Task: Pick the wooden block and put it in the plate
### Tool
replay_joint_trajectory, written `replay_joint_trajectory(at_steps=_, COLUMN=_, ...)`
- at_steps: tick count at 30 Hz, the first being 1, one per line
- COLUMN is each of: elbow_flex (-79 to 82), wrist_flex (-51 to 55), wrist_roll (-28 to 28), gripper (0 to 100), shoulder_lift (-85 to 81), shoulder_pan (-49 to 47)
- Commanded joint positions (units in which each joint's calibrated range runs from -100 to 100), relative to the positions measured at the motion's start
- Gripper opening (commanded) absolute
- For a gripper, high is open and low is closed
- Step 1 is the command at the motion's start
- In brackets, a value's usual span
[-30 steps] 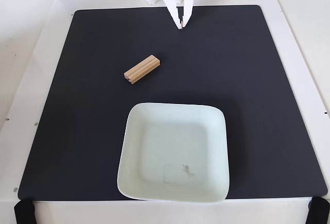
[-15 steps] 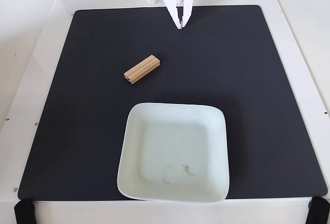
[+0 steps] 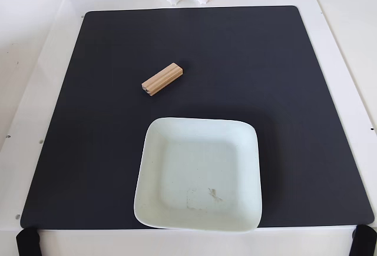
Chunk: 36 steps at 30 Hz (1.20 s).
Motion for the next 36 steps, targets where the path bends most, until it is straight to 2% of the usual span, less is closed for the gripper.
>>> replay_joint_trajectory(at_steps=1, elbow_flex=-14.8, wrist_flex=-0.2, wrist_roll=-3.4, gripper=1, shoulder_lift=9.5, shoulder_pan=1.2)
replay_joint_trajectory(at_steps=8, elbow_flex=-37.4, wrist_flex=-0.2, wrist_roll=-11.0, gripper=1, shoulder_lift=30.6, shoulder_pan=10.4)
replay_joint_trajectory(at_steps=15, elbow_flex=-52.6, wrist_flex=-0.9, wrist_roll=-20.2, gripper=1, shoulder_lift=50.3, shoulder_pan=20.3)
replay_joint_trajectory(at_steps=18, elbow_flex=-57.1, wrist_flex=-0.2, wrist_roll=-22.0, gripper=2, shoulder_lift=56.9, shoulder_pan=22.3)
replay_joint_trajectory(at_steps=24, elbow_flex=-57.9, wrist_flex=-0.2, wrist_roll=-20.8, gripper=3, shoulder_lift=65.3, shoulder_pan=26.8)
replay_joint_trajectory(at_steps=31, elbow_flex=-53.6, wrist_flex=-1.1, wrist_roll=-15.7, gripper=19, shoulder_lift=69.3, shoulder_pan=31.9)
replay_joint_trajectory(at_steps=36, elbow_flex=-48.9, wrist_flex=-5.5, wrist_roll=-13.9, gripper=25, shoulder_lift=70.3, shoulder_pan=32.3)
